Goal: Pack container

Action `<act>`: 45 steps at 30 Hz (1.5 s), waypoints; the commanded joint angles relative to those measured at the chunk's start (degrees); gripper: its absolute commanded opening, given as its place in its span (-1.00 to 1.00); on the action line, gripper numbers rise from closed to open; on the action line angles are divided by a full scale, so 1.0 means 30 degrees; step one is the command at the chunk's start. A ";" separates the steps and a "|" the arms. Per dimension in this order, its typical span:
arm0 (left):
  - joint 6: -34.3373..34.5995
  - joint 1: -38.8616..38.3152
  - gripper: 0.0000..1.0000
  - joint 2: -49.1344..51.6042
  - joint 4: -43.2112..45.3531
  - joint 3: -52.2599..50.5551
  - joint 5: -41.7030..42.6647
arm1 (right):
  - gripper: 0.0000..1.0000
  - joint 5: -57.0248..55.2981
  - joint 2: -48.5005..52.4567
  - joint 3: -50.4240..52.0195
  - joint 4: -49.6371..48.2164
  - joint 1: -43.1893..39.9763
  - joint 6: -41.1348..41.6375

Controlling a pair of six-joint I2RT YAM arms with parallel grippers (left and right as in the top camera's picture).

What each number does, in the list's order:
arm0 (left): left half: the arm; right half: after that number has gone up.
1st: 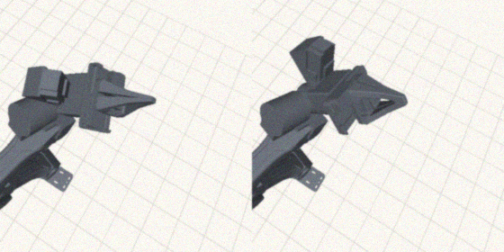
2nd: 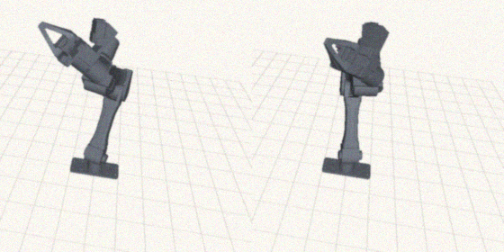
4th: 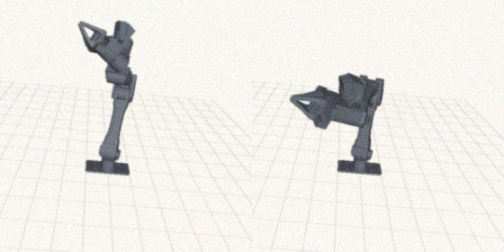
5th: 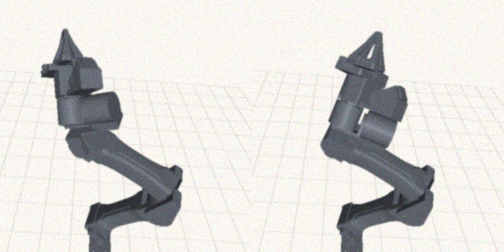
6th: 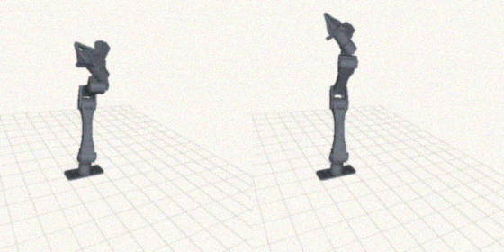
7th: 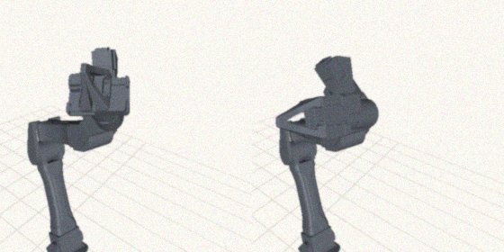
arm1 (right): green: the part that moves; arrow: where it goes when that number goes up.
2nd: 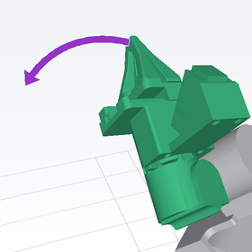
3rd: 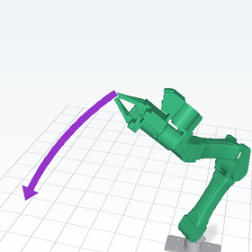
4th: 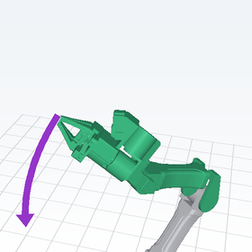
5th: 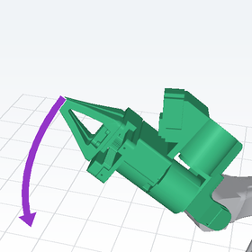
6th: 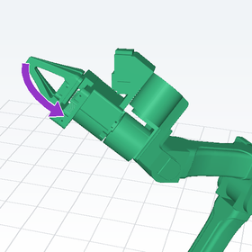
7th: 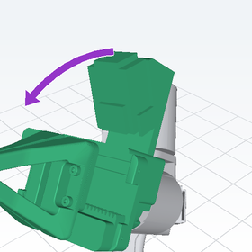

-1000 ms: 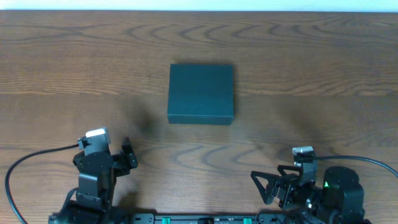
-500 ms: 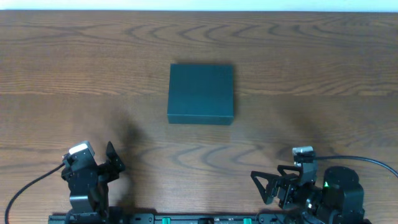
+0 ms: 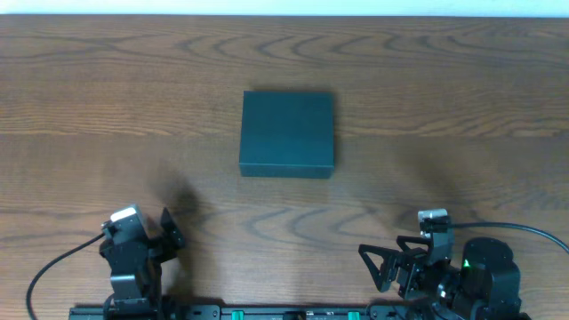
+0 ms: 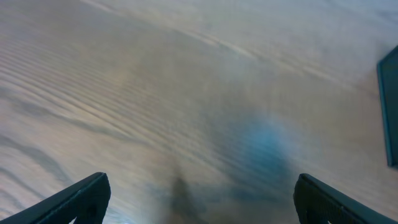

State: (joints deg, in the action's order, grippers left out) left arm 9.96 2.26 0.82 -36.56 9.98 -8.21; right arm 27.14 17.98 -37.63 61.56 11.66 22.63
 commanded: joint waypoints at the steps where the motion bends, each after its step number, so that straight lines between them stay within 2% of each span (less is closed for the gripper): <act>1: -0.0568 0.0109 0.90 -0.0189 0.0022 -0.0357 0.1042 | 0.98 -0.0051 -0.0109 0.0117 -0.0007 0.0175 0.0233; 25: -0.0612 0.0109 0.90 -0.0189 -0.0087 -0.0350 0.1122 | 0.98 -0.0051 -0.0109 0.0117 0.0015 0.0175 0.0219; 30: -0.0612 0.0109 0.90 -0.0189 -0.0087 -0.0350 0.1122 | 0.98 -0.3752 -0.0168 0.0124 0.0029 0.0204 -0.1064; 36: -0.0612 0.0109 0.90 -0.0189 -0.0087 -0.0350 0.1115 | 0.99 -0.3883 -0.0291 0.0168 0.0874 0.0539 -0.1020; 38: -0.0612 0.0109 0.90 -0.0189 -0.0087 -0.0350 0.1122 | 0.98 -0.4670 -0.0656 0.0539 0.0073 0.0532 -0.1071; 45: -0.0612 0.0109 0.90 -0.0189 -0.0087 -0.0350 0.1122 | 0.98 -0.5340 -0.3439 0.5056 -0.6193 0.0532 -0.2557</act>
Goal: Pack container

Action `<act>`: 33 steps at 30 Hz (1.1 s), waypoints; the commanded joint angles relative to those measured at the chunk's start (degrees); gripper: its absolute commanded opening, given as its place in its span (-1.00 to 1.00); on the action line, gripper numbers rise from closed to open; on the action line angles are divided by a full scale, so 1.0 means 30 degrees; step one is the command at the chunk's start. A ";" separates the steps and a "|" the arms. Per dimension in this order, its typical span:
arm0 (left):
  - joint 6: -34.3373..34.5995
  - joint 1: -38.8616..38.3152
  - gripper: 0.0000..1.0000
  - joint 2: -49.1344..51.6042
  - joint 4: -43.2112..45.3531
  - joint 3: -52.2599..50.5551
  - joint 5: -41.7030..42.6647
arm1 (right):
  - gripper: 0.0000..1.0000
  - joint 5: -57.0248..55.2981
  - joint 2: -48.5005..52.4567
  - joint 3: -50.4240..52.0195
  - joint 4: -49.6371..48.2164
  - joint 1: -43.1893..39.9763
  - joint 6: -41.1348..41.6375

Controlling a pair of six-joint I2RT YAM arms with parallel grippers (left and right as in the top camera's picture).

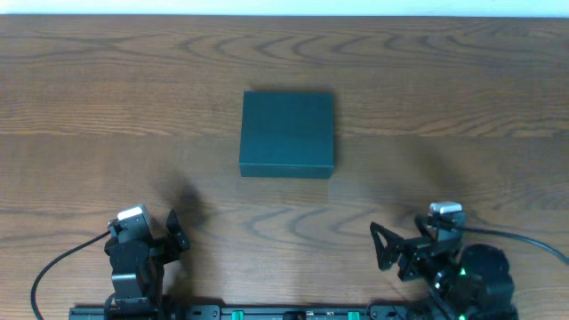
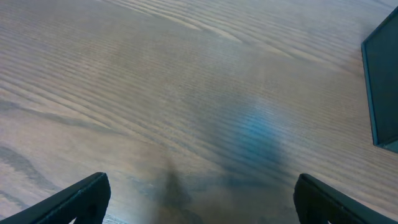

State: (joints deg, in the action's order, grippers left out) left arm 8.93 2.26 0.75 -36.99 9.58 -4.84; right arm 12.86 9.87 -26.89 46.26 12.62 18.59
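Observation:
A dark teal box (image 1: pixel 287 134) with its lid on lies flat at the middle of the wooden table (image 1: pixel 444 80); its edge shows at the right of the left wrist view as the box (image 2: pixel 382 87). My left gripper (image 1: pixel 175 229) sits near the front left edge, open, fingers (image 2: pixel 81 196) wide apart over bare wood. Near the front right edge my right gripper (image 1: pixel 384 246) stands open with nothing in it. Both are well short of the box.
Black cables run from each arm base along the front edge. A black rail (image 1: pixel 267 313) lies along the bottom of the overhead view. A pale wall strip bounds the table's far edge.
Both arms have drawn back slightly toward the front edge. In the left wrist view more of the box's edge shows at the right. Both grippers stay open and the box has not moved.

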 commanded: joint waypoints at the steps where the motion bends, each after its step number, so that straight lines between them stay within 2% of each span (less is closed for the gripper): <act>1: -0.0270 0.0109 0.90 -0.0168 0.0058 -0.0219 0.0000 | 0.99 -0.0583 -0.0991 0.2076 -0.1727 0.0211 -0.1559; 9: -0.0270 0.0109 0.90 -0.0168 0.0058 -0.0219 -0.0007 | 0.98 -0.0852 -0.3155 0.6076 -0.4153 0.0248 -0.3366; 13: -0.0270 0.0109 0.90 -0.0168 0.0058 -0.0219 0.0000 | 0.99 -0.1843 -0.3191 0.6062 -0.4284 0.0444 -0.3381; 33: -0.0270 0.0109 0.91 -0.0168 0.0058 -0.0219 0.0000 | 0.99 -0.1843 -0.3184 0.6062 -0.4277 0.0444 -0.3366</act>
